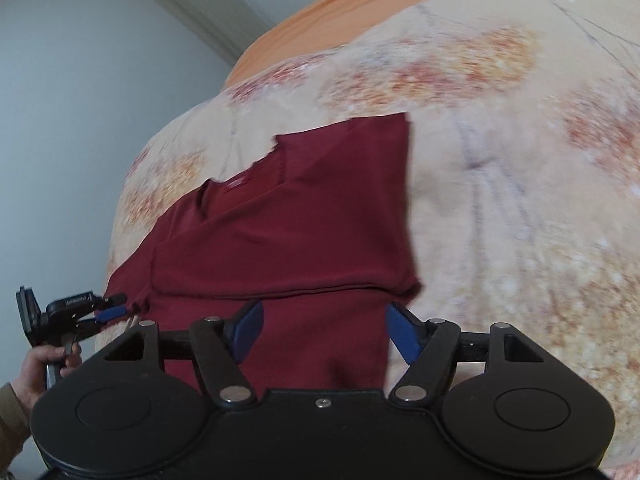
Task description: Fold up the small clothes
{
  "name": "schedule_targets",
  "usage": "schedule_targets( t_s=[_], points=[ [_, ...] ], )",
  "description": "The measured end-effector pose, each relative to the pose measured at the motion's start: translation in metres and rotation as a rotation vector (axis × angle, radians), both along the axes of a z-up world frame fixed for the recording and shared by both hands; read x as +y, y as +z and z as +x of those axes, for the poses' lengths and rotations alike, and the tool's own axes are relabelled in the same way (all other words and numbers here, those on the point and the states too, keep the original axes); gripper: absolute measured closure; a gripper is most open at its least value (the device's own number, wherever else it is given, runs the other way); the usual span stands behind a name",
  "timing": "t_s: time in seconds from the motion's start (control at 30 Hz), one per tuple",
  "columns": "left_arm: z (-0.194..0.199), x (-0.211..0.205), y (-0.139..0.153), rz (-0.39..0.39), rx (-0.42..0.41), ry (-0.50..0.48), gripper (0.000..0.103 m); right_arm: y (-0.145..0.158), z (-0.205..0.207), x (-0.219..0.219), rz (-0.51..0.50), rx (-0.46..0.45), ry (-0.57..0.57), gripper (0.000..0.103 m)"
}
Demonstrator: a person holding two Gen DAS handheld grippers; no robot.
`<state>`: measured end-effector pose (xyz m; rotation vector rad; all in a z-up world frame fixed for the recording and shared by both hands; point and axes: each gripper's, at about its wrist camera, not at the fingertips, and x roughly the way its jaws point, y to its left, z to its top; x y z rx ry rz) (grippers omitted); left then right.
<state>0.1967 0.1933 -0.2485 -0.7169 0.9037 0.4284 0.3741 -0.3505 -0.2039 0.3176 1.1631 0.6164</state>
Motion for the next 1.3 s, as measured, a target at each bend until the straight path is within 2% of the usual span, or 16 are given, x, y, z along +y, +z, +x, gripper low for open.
schedule_targets(
  t_s=[0.17,0.23,0.33,0.5,0.57,0.67,0.77,0.87,0.93,1.03,1.13,1.23,1.3],
  points=[
    [-0.027,0.031,-0.008,0.004,0.009,0.016,0.066,0.022,-0.006,0.067,0.016,-0.056,0.086,0.028],
    [-0.045,0.052,-0.011,0.009,-0.013,0.030,0.062,0.029,-0.009,0.098,0.010,-0.071,0.105,0.027],
    [-0.075,0.101,-0.016,-0.003,-0.048,0.114,0.060,0.035,-0.018,0.144,0.023,-0.069,0.105,0.026],
    [-0.139,0.198,-0.039,-0.118,-0.144,0.372,0.060,0.035,-0.036,0.220,0.032,-0.053,0.139,0.026],
    [-0.152,0.226,-0.055,-0.162,-0.164,0.442,0.060,0.031,-0.042,0.250,0.030,-0.044,0.160,0.026],
    [-0.156,0.245,-0.076,-0.242,-0.206,0.483,0.064,0.031,-0.050,0.292,0.042,-0.034,0.188,0.026],
    [-0.147,0.249,-0.086,-0.250,-0.238,0.498,0.064,0.040,-0.052,0.325,0.054,-0.061,0.216,0.027],
    [-0.136,0.247,-0.088,-0.250,-0.270,0.511,0.071,0.051,-0.050,0.344,0.072,-0.096,0.228,0.027],
    [-0.135,0.248,-0.087,-0.251,-0.286,0.515,0.095,0.058,-0.046,0.349,0.080,-0.110,0.227,0.027],
    [-0.137,0.242,-0.068,-0.144,-0.297,0.487,0.097,0.063,-0.040,0.347,0.082,-0.121,0.217,0.027],
    [-0.129,0.225,-0.034,0.010,-0.303,0.389,0.097,0.063,-0.036,0.335,0.087,-0.116,0.195,0.027],
    [-0.103,0.197,0.000,0.207,-0.257,0.242,0.097,0.057,-0.033,0.318,0.088,-0.103,0.167,0.027],
    [-0.076,0.168,0.020,0.338,-0.232,0.085,0.097,0.051,-0.031,0.302,0.091,-0.086,0.138,0.027]
  ],
)
